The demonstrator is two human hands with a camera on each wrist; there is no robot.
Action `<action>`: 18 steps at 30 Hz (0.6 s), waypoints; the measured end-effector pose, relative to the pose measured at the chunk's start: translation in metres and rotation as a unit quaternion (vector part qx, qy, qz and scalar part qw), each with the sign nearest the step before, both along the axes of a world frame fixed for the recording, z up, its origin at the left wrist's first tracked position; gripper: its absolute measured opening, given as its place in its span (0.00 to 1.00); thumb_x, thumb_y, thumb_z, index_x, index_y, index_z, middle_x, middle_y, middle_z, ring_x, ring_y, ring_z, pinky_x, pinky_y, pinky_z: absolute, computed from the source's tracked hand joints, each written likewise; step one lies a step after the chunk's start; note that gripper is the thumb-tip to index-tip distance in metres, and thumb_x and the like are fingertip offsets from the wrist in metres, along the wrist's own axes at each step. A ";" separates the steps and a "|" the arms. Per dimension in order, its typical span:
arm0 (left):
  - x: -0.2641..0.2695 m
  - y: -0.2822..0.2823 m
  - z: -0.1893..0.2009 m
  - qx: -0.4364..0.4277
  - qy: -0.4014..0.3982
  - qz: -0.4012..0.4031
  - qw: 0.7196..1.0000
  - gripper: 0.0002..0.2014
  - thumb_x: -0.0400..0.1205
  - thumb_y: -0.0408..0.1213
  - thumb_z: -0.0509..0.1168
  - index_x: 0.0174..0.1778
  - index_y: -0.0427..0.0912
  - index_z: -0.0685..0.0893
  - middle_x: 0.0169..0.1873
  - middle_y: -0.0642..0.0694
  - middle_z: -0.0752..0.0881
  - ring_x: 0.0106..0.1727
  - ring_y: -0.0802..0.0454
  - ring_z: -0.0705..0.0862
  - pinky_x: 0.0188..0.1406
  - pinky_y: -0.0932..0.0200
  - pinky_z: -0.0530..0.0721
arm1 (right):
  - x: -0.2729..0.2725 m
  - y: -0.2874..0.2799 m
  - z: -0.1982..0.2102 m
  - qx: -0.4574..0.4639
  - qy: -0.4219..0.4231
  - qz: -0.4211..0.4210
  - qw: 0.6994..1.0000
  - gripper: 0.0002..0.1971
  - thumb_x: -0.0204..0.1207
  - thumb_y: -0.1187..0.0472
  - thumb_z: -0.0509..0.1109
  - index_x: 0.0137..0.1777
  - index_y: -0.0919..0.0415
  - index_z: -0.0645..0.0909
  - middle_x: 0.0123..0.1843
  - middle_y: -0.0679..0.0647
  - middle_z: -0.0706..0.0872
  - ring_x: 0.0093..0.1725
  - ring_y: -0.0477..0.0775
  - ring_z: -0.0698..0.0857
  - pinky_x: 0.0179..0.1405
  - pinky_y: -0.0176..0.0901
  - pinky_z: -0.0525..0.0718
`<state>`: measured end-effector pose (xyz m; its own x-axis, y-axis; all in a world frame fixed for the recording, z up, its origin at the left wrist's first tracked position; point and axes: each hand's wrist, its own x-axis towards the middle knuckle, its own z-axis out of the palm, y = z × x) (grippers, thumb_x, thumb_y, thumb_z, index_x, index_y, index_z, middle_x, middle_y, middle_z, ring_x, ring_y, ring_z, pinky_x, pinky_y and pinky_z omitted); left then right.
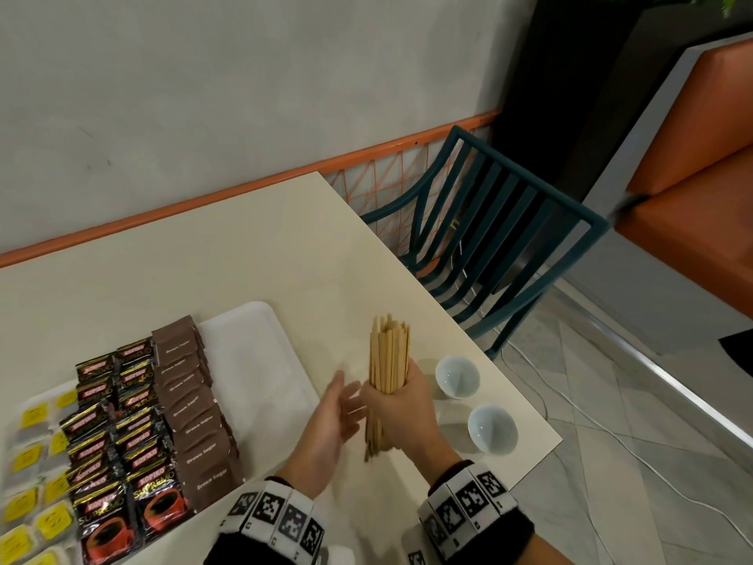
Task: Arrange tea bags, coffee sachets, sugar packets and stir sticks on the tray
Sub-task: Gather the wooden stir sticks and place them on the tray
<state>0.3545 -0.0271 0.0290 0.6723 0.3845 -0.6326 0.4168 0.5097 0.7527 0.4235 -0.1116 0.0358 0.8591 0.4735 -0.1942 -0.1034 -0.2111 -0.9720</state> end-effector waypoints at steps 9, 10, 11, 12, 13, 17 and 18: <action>0.003 0.005 0.022 -0.211 -0.143 0.063 0.965 0.21 0.80 0.41 0.53 0.48 0.34 0.89 0.40 0.37 0.91 0.42 0.45 0.90 0.52 0.50 0.83 | -0.023 0.011 0.038 0.169 -0.091 -0.045 0.980 0.11 0.63 0.60 0.77 0.45 0.53 0.81 0.36 0.49 0.87 0.36 0.48 0.87 0.34 0.39 0.87; 0.005 0.003 0.025 -0.209 -0.158 0.053 0.964 0.19 0.77 0.40 0.55 0.46 0.35 0.90 0.42 0.38 0.90 0.44 0.45 0.89 0.56 0.50 0.80 | -0.027 0.011 0.035 0.166 -0.102 -0.041 0.980 0.12 0.61 0.57 0.77 0.44 0.45 0.80 0.36 0.47 0.87 0.37 0.47 0.87 0.35 0.39 0.86; 0.006 0.001 0.027 -0.202 -0.165 0.039 0.965 0.18 0.74 0.39 0.56 0.46 0.35 0.90 0.43 0.38 0.89 0.47 0.44 0.88 0.58 0.49 0.78 | -0.029 0.011 0.031 0.163 -0.111 -0.039 0.980 0.13 0.61 0.55 0.76 0.43 0.40 0.80 0.37 0.46 0.87 0.38 0.46 0.87 0.36 0.38 0.86; 0.006 0.001 0.028 -0.189 -0.161 0.024 0.968 0.18 0.74 0.38 0.56 0.45 0.36 0.91 0.43 0.38 0.88 0.47 0.44 0.87 0.59 0.49 0.78 | -0.029 0.011 0.029 0.163 -0.113 -0.036 0.979 0.13 0.61 0.56 0.76 0.42 0.38 0.79 0.37 0.44 0.87 0.38 0.45 0.87 0.35 0.36 0.85; 0.005 0.002 0.029 -0.169 -0.148 0.018 0.974 0.19 0.78 0.38 0.54 0.44 0.37 0.91 0.41 0.39 0.89 0.45 0.45 0.88 0.56 0.50 0.78 | -0.027 0.010 0.025 0.167 -0.111 -0.030 0.979 0.14 0.62 0.59 0.77 0.42 0.39 0.79 0.36 0.43 0.87 0.37 0.44 0.87 0.35 0.35 0.84; 0.001 0.013 0.025 0.034 -0.133 -0.027 0.990 0.29 0.82 0.61 0.48 0.60 0.44 0.84 0.53 0.46 0.90 0.57 0.51 0.87 0.68 0.47 0.76 | -0.020 0.004 0.010 0.151 -0.092 -0.003 0.984 0.15 0.65 0.62 0.77 0.46 0.43 0.79 0.34 0.44 0.87 0.33 0.44 0.85 0.32 0.35 0.82; 0.000 0.016 0.024 0.094 -0.158 -0.036 0.982 0.32 0.77 0.68 0.51 0.64 0.48 0.81 0.58 0.49 0.88 0.63 0.52 0.84 0.73 0.45 0.72 | -0.021 0.002 0.005 0.142 -0.091 0.003 0.986 0.14 0.64 0.59 0.76 0.45 0.41 0.79 0.33 0.45 0.86 0.31 0.44 0.84 0.31 0.37 0.82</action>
